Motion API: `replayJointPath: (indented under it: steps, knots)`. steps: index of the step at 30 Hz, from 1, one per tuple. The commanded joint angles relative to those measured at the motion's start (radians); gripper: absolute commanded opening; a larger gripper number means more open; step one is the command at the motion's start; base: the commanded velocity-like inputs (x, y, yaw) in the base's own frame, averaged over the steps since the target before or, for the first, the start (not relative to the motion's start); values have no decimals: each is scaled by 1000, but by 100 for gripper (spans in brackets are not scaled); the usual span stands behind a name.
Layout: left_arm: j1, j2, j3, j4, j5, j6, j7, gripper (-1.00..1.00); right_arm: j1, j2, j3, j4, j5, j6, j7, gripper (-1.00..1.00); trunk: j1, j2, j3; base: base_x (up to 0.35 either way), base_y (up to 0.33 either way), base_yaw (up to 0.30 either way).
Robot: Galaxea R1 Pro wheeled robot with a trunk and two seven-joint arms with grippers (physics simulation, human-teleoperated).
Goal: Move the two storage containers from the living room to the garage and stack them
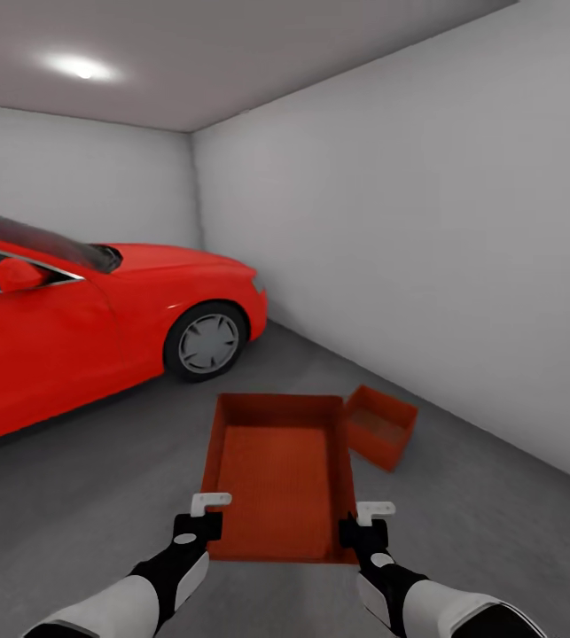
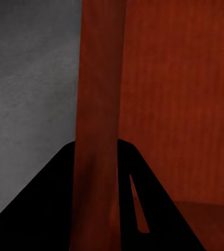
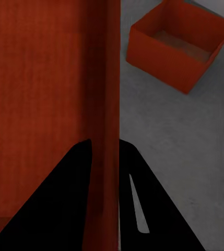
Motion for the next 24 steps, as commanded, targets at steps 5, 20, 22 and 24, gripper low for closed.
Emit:
replayJointPath:
  steps: [5,20,22,24]
  knots:
    - [-1,8,48,0,37,-1,10,-100,-1,-4,-29,0,7,-4,-1,-100,1,-1,-1,322,0,-287]
    - [-1,9,48,0,37,-2,10,-100,-1,-4,-29,0,7,-5,-1,-100,1,-1,-1,322,0,-284]
    - [-1,9,48,0,37,-2,10,-100,-1,-4,-29,0,7,-5,-1,-100,1,-1,-1,322,0,-153]
    - [-1,8,48,0,37,-2,10,-100,-1,-4,-29,0,7,-5,-1,-100,1,-1,-1,322,0,-69]
